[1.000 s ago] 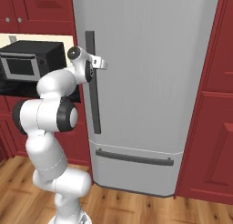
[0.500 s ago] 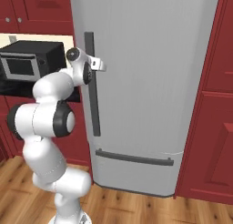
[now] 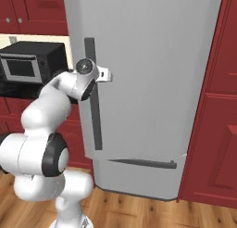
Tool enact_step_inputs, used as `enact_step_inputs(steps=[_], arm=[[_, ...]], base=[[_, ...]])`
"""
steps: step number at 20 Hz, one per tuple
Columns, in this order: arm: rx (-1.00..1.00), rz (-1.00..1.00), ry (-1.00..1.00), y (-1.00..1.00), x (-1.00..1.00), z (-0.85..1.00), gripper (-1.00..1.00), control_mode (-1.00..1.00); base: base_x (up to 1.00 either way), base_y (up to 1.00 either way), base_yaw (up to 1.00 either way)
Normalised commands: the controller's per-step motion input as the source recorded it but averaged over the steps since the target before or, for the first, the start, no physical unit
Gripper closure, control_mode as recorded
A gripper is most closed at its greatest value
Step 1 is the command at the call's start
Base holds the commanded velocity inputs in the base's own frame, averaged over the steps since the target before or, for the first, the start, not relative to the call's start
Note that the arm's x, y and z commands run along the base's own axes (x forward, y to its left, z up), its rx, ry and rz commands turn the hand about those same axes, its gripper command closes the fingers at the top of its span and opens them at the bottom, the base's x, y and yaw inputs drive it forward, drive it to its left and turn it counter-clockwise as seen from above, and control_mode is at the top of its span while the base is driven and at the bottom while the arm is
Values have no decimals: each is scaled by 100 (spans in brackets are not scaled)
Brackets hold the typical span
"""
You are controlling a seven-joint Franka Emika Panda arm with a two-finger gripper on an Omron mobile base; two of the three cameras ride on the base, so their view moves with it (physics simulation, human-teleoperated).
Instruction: Open the fridge, remove the banana, bell pepper, and shrimp, and place them on any counter.
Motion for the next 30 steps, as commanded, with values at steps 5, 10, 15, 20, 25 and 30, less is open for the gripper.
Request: enact_step_inputs(steps=[5, 10, 15, 20, 25, 30], arm=[[-1, 10, 0, -90, -100, 0, 100, -100], [-1, 12, -1, -84, -100, 0, 100, -100], [0, 12, -12, -67, -100, 9, 100, -100], [-1, 12, -11, -56, -100, 15, 100, -100], [-6, 7, -6, -16, -100, 8, -100, -100], [-12, 3, -4, -2, -100, 18, -100, -100]], base=[[0, 0, 0], [0, 0, 0], [0, 0, 0], [0, 0, 0], [0, 0, 0], [0, 0, 0]])
